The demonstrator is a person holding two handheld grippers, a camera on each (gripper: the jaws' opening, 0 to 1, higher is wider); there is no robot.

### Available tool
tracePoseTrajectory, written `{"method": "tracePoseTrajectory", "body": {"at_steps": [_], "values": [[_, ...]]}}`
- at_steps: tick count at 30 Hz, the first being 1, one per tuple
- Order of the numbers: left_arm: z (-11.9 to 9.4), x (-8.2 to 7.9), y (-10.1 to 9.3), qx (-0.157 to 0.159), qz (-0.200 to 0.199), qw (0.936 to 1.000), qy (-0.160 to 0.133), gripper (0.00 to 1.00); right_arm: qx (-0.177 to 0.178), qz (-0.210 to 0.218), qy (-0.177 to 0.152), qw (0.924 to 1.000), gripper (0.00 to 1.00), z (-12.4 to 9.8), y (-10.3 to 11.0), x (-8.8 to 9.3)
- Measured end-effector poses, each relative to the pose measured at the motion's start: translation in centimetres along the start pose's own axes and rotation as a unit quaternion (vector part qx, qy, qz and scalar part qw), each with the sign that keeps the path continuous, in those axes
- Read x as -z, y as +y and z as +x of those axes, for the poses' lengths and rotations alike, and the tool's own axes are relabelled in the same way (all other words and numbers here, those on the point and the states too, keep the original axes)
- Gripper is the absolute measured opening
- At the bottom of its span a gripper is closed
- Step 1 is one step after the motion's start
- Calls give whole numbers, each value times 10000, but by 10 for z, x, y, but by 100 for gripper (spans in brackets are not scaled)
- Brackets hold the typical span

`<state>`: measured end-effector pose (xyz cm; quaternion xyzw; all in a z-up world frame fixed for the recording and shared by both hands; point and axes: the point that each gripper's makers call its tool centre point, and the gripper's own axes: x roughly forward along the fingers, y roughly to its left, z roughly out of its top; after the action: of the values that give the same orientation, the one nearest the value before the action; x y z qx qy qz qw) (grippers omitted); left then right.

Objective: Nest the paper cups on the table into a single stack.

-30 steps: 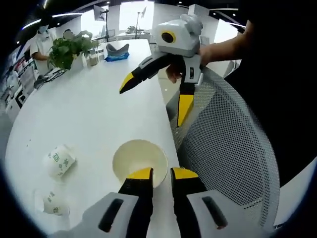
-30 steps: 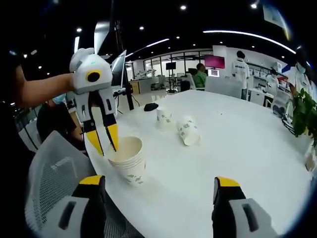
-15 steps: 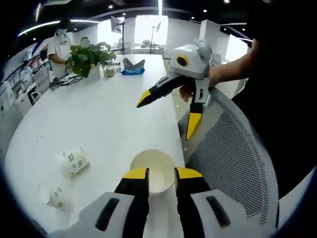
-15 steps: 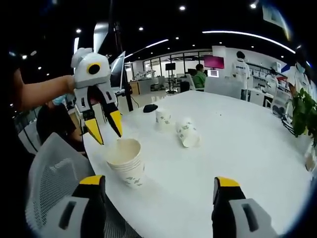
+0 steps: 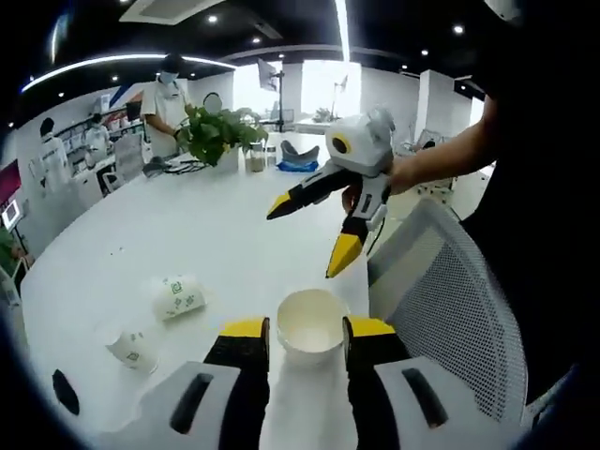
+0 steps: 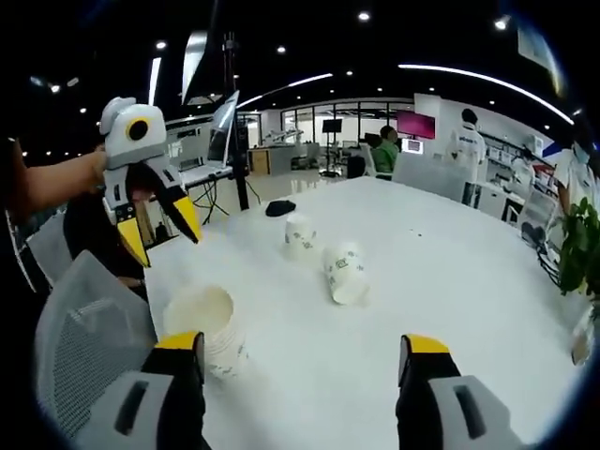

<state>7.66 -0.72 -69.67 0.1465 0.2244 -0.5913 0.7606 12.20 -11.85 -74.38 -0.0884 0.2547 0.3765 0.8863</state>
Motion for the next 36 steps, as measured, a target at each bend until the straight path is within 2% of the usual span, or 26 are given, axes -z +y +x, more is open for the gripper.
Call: {"method": "tracePoseTrajectory", "body": {"at_steps": [4, 13, 16, 19, 23, 25, 29, 36], "values": [[-7, 4, 6, -264, -161, 9995, -110, 40, -39, 22, -23, 10000, 84, 11, -4, -7], [-16, 9, 9, -631, -408, 9967, -299, 45, 23, -151, -23, 9999, 82, 36, -20, -17], [-21, 11, 6, -773, -494, 9951, -361, 48, 106, -153, -31, 9998, 82, 49, -29, -19], [-26, 14, 2, -857, -598, 9937, -406, 50, 256, -382, 51, 9989, 81, 56, -37, -23], [-34, 19, -2, -1035, -689, 9911, -483, 50, 299, -445, 1, 9986, 77, 74, -46, -25], [-38, 20, -2, -1131, -702, 9898, -514, 48, 281, -422, -30, 9987, 76, 84, -50, -27], [-46, 15, 5, -1409, -821, 9838, -743, 55, 256, -320, -10, 9992, 76, 101, -56, -26], [-47, 18, 6, -1542, -909, 9810, -751, 57, 280, -152, 142, 9994, 72, 125, -68, -23]]}}
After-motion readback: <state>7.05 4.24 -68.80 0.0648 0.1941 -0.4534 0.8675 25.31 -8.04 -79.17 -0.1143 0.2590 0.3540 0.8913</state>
